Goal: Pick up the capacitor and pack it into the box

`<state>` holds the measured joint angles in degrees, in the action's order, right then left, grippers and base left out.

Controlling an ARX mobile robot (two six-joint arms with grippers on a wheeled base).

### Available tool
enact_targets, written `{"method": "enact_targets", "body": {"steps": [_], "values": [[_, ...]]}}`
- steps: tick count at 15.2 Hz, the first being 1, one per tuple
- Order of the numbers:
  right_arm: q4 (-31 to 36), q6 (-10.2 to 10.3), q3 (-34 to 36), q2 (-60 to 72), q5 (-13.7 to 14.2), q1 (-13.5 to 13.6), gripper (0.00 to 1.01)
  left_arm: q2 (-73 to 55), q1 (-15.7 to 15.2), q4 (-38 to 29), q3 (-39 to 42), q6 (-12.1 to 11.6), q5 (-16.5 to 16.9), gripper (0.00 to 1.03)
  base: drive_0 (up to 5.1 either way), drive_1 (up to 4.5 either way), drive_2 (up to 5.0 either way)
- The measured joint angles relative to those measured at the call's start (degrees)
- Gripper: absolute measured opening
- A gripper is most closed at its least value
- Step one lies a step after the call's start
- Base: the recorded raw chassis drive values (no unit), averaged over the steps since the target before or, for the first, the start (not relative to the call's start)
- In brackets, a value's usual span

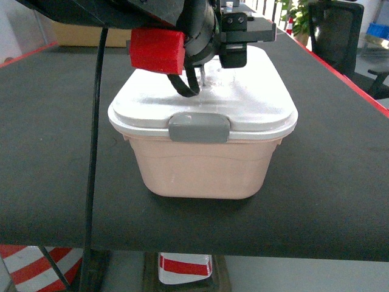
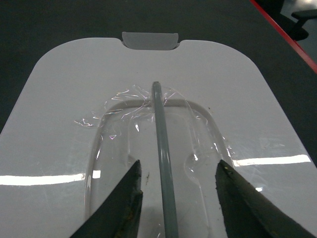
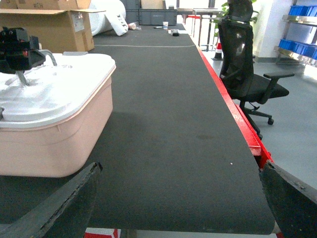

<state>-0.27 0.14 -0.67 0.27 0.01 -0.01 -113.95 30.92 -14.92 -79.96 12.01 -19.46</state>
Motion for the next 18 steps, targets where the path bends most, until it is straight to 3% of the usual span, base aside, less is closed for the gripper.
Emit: {"method": "enact_targets", "body": {"steps": [5,7,9,12,15,16,18], "values": [[-0.02,0.00,0.00,0.00,-0.02,0.00,0.98,3.26,-0.39,-2.08,1.86,0.33,1.77,0.59,0.0,0.00,0.0],[-0.02,0.00,0.00,0.00,0.00,0.00,0.98,12.48,-1.44,-8.96,8.13,1.11,5.70,0.81,0.0,0.00,0.0],[-0.02,0.00,0.00,0.00,0.00,0.00,0.98,27.23,-4.66,-18.88,19.87,-2.40,7.98,1.00,0.0,0.00,0.0],[0.00,0.00,0.00,0.00,0.02,0.00,0.98,49.03,-16.26,-25.42,44.70,-7.78,9.99,0.98,0.0,0.00,0.0],[-0.02,0.00,0.00,0.00,0.02,0.00,0.98,63.82,-25.79,-22.25,61.57,-7.76,14.53,0.98,0.0,0.00,0.0],[0.00,0.00,0.00,0.00,-0.02,0.00,0.98,66.23,-25.03,-20.59,64.65,-8.20,15.30,0.98,0.0,0.00,0.0],[-0.07,0.02,0.00,0.00,0.02,0.00,0.98,71.60,-21.59,-19.37,71.95,-10.64,11.30,0.73,0.0,0.00,0.0]]}}
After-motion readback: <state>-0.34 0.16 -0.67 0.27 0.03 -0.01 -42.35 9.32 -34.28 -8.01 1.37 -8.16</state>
